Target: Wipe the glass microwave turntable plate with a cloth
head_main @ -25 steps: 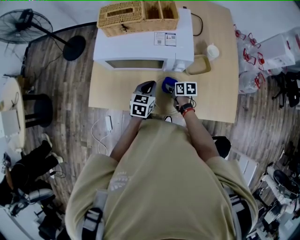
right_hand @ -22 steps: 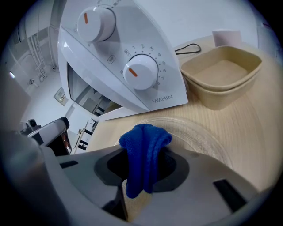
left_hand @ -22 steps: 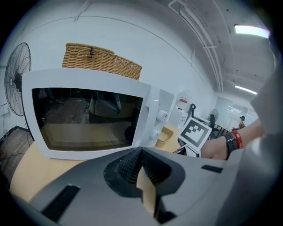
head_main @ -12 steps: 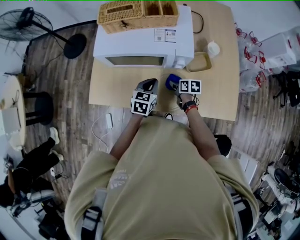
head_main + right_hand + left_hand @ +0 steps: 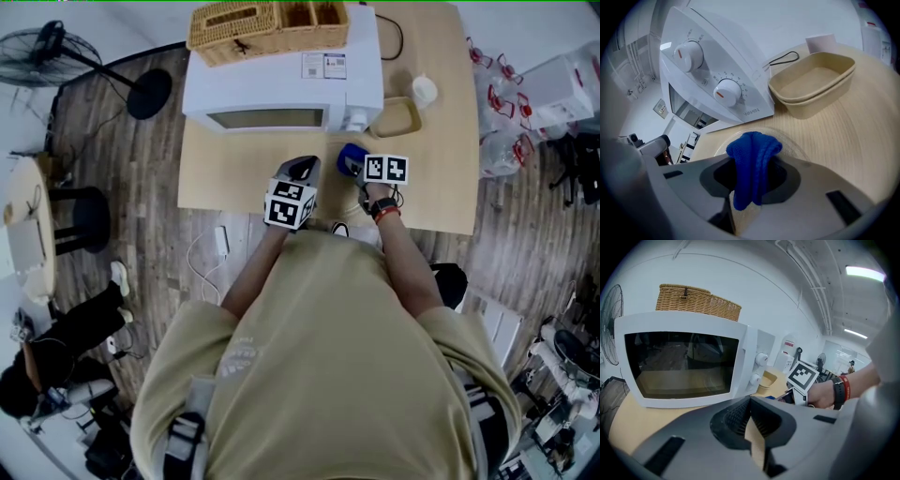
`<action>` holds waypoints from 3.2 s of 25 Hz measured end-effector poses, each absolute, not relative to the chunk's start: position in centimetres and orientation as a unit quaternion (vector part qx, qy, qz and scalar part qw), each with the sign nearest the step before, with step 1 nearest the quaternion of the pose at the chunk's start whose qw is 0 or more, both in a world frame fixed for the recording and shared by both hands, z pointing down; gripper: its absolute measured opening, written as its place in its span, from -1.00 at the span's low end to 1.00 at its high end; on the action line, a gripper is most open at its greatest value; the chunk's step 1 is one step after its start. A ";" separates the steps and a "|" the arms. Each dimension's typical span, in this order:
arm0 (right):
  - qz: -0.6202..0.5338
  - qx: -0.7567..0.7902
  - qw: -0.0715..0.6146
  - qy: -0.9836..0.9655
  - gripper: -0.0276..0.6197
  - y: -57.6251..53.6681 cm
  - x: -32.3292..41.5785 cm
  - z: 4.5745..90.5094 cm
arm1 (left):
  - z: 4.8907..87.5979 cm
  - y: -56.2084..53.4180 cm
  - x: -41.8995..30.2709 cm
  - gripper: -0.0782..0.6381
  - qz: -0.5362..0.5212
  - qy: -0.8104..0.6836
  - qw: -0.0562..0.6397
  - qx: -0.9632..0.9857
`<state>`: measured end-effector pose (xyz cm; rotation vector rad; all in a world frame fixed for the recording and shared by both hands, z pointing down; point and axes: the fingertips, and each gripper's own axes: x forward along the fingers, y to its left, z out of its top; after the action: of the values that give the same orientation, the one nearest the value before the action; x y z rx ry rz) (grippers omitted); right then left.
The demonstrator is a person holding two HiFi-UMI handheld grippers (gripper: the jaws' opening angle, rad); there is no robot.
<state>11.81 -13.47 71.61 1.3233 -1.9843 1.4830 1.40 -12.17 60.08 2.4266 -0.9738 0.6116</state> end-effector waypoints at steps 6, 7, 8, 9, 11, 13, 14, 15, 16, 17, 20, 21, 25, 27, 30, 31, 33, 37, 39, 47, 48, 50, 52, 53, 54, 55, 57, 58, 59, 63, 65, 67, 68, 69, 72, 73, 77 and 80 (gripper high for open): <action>0.520 0.474 0.165 -0.691 -0.52 -13.2 12.9 71.6 | 60.1 -12.1 1.9 -0.73 0.224 -0.348 0.227 0.882; 0.521 0.476 0.165 -0.689 -0.52 -13.1 13.2 71.6 | 60.2 -12.1 2.0 -0.73 0.224 -0.347 0.227 0.882; 0.521 0.478 0.164 -0.688 -0.52 -13.0 13.4 71.6 | 60.2 -12.0 2.2 -0.73 0.224 -0.346 0.227 0.882; 0.520 0.480 0.164 -0.687 -0.52 -13.0 13.7 71.6 | 60.3 -11.9 2.3 -0.73 0.225 -0.344 0.227 0.883; 0.517 0.486 0.166 -0.685 -0.52 -12.8 14.3 71.6 | 60.3 -11.8 2.5 -0.73 0.225 -0.342 0.227 0.884; 0.516 0.492 0.170 -0.681 -0.52 -12.5 14.9 71.5 | 60.3 -11.8 2.6 -0.73 0.224 -0.341 0.228 0.884; 0.516 0.496 0.170 -0.678 -0.52 -12.4 15.3 71.5 | 60.3 -11.9 2.7 -0.73 0.224 -0.341 0.228 0.884; 0.516 0.499 0.170 -0.675 -0.52 -12.3 15.6 71.5 | 60.2 -11.9 2.7 -0.73 0.223 -0.341 0.228 0.884; 0.517 0.502 0.169 -0.673 -0.52 -12.2 16.0 71.5 | 60.2 -12.0 2.8 -0.73 0.223 -0.340 0.228 0.885; 0.517 0.504 0.168 -0.671 -0.52 -12.2 16.2 71.5 | 60.2 -12.0 2.8 -0.73 0.222 -0.340 0.228 0.885; 0.516 0.509 0.169 -0.668 -0.52 -12.1 16.7 71.6 | 60.3 -12.0 2.8 -0.73 0.221 -0.339 0.229 0.885; 0.515 0.510 0.170 -0.668 -0.52 -12.0 16.7 71.7 | 60.4 -12.0 2.7 -0.73 0.221 -0.339 0.230 0.885; 0.509 0.513 0.177 -0.668 -0.51 -12.2 16.7 71.6 | 60.5 -12.1 2.1 -0.73 0.223 -0.343 0.230 0.883; 0.515 0.513 0.177 -0.664 -0.51 -12.1 16.7 71.6 | 60.3 -12.2 1.6 -0.73 0.222 -0.349 0.229 0.881; 0.525 0.503 0.168 -0.666 -0.51 -12.3 15.9 71.1 | 60.1 -12.5 0.6 -0.73 0.217 -0.359 0.230 0.878; 0.525 0.495 0.164 -0.673 -0.51 -12.5 15.1 70.8 | 60.1 -12.6 0.3 -0.73 0.215 -0.363 0.231 0.877; 0.522 0.473 0.159 -0.692 -0.51 -13.1 12.8 70.1 | 60.2 -12.9 -0.6 -0.73 0.213 -0.372 0.235 0.872; 0.518 0.425 0.161 -0.725 -0.51 -13.9 7.3 69.2 | 60.2 -13.2 -2.3 -0.73 0.205 -0.392 0.245 0.863; 0.515 0.403 0.167 -0.738 -0.51 -14.1 4.8 69.0 | 60.2 -13.4 -3.3 -0.73 0.203 -0.403 0.246 0.858; 0.502 0.343 0.209 -0.766 -0.51 -14.0 -1.2 69.9 | 60.5 -13.5 -6.4 -0.73 0.194 -0.435 0.255 0.841; 0.501 0.339 0.214 -0.767 -0.51 -13.8 -1.6 70.1 | 60.5 -13.4 -6.6 -0.73 0.194 -0.437 0.256 0.840; 0.498 0.333 0.225 -0.768 -0.51 -13.5 -2.2 70.5 | 60.4 -13.2 -7.0 -0.73 0.194 -0.440 0.258 0.838; 0.496 0.330 0.235 -0.768 -0.51 -13.3 -2.5 71.0 | 60.4 -13.2 -7.2 -0.73 0.194 -0.442 0.258 0.837; 0.495 0.331 0.237 -0.768 -0.51 -13.3 -2.6 71.2 | 60.5 -13.2 -7.2 -0.73 0.194 -0.442 0.259 0.837; 0.495 0.331 0.238 -0.767 -0.51 -13.4 -2.6 71.4 | 60.5 -13.2 -7.2 -0.73 0.195 -0.441 0.259 0.837; 0.494 0.332 0.239 -0.767 -0.51 -13.4 -2.7 71.5 | 60.6 -13.1 -7.2 -0.73 0.196 -0.441 0.259 0.837; 0.491 0.334 0.242 -0.767 -0.51 -13.5 -2.7 71.6 | 60.9 -13.0 -7.2 -0.73 0.198 -0.439 0.261 0.836; 0.489 0.334 0.245 -0.767 -0.51 -13.5 -2.7 71.6 | 61.0 -12.9 -7.2 -0.73 0.199 -0.439 0.263 0.836; 0.487 0.335 0.249 -0.768 -0.51 -13.5 -2.7 71.6 | 61.1 -12.9 -7.2 -0.73 0.199 -0.438 0.264 0.836; 0.481 0.338 0.253 -0.768 -0.51 -13.5 -2.6 71.5 | 61.0 -12.9 -6.6 -0.73 0.198 -0.433 0.264 0.839; 0.484 0.341 0.249 -0.767 -0.51 -13.4 -2.4 71.5 | 61.0 -12.8 -6.4 -0.73 0.201 -0.430 0.262 0.841; 0.487 0.343 0.246 -0.765 -0.51 -13.4 -2.1 71.6 | 61.0 -12.8 -6.2 -0.73 0.203 -0.428 0.260 0.842; 0.489 0.344 0.245 -0.763 -0.51 -13.4 -1.9 71.6 | 61.1 -12.8 -6.2 -0.73 0.204 -0.427 0.259 0.842; 0.490 0.345 0.244 -0.762 -0.51 -13.4 -1.8 71.7 | 61.1 -12.8 -6.3 -0.73 0.204 -0.428 0.258 0.842; 0.493 0.349 0.242 -0.759 -0.51 -13.2 -1.3 71.7 | 60.8 -12.8 -6.3 -0.73 0.204 -0.428 0.258 0.842; 0.494 0.350 0.241 -0.758 -0.51 -13.1 -1.1 71.7 | 60.7 -12.8 -6.2 -0.73 0.203 -0.428 0.259 0.842; 0.498 0.354 0.237 -0.756 -0.51 -13.1 -0.5 71.7 | 60.3 -12.8 -5.5 -0.73 0.197 -0.421 0.261 0.846; 0.499 0.358 0.234 -0.754 -0.51 -13.1 0.1 71.7 | 60.1 -12.7 -4.9 -0.73 0.197 -0.415 0.258 0.850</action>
<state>0.09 -13.09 71.72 0.9835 -2.0695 1.3705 -4.93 -12.73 60.13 2.3046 -1.1259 0.5354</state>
